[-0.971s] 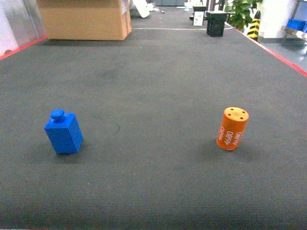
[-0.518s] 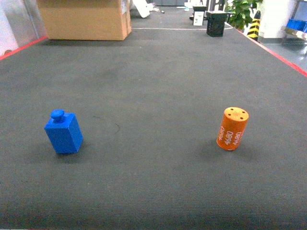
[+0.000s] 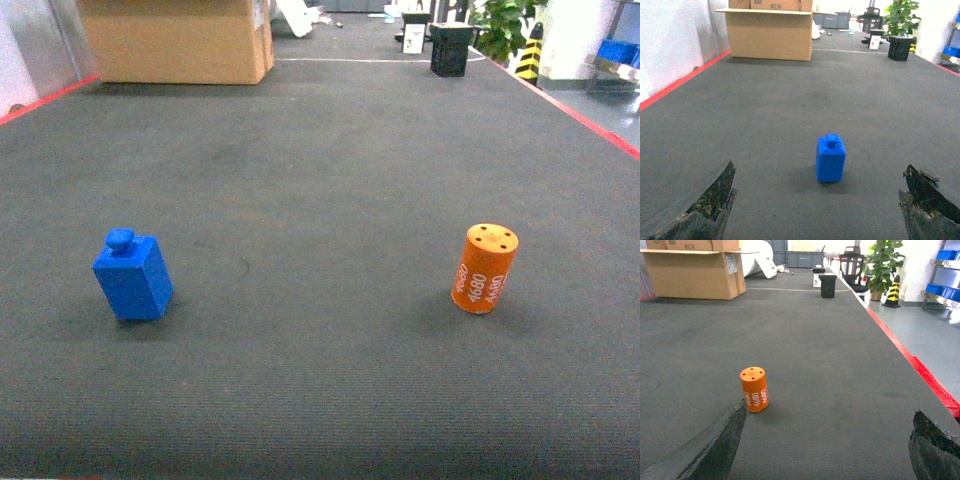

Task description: Sort blue parts and orange caps into right shelf containers

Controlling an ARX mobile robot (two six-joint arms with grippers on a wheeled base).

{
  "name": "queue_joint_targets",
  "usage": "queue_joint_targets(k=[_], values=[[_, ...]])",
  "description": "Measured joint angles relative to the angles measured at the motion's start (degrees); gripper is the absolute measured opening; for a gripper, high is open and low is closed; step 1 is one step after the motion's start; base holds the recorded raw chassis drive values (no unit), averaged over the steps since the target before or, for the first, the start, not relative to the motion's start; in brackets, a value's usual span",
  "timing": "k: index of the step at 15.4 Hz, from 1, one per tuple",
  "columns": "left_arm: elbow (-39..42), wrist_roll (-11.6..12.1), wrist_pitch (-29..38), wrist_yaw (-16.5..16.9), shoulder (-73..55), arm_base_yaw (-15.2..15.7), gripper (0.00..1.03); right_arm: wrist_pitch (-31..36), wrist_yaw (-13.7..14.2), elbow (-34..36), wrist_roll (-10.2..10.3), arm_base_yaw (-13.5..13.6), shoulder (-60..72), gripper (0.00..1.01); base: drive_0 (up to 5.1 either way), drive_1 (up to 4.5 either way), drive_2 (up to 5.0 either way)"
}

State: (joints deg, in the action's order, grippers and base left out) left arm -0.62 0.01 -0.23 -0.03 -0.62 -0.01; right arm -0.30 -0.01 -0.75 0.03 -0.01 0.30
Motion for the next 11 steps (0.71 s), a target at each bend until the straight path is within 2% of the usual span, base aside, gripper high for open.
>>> queue_joint_targets(k=[11], values=[[0.0, 0.0, 0.0, 0.0, 0.0, 0.0, 0.98, 0.0, 0.0, 0.0, 0.0, 0.0, 0.0, 0.98, 0.0, 0.00, 0.0]])
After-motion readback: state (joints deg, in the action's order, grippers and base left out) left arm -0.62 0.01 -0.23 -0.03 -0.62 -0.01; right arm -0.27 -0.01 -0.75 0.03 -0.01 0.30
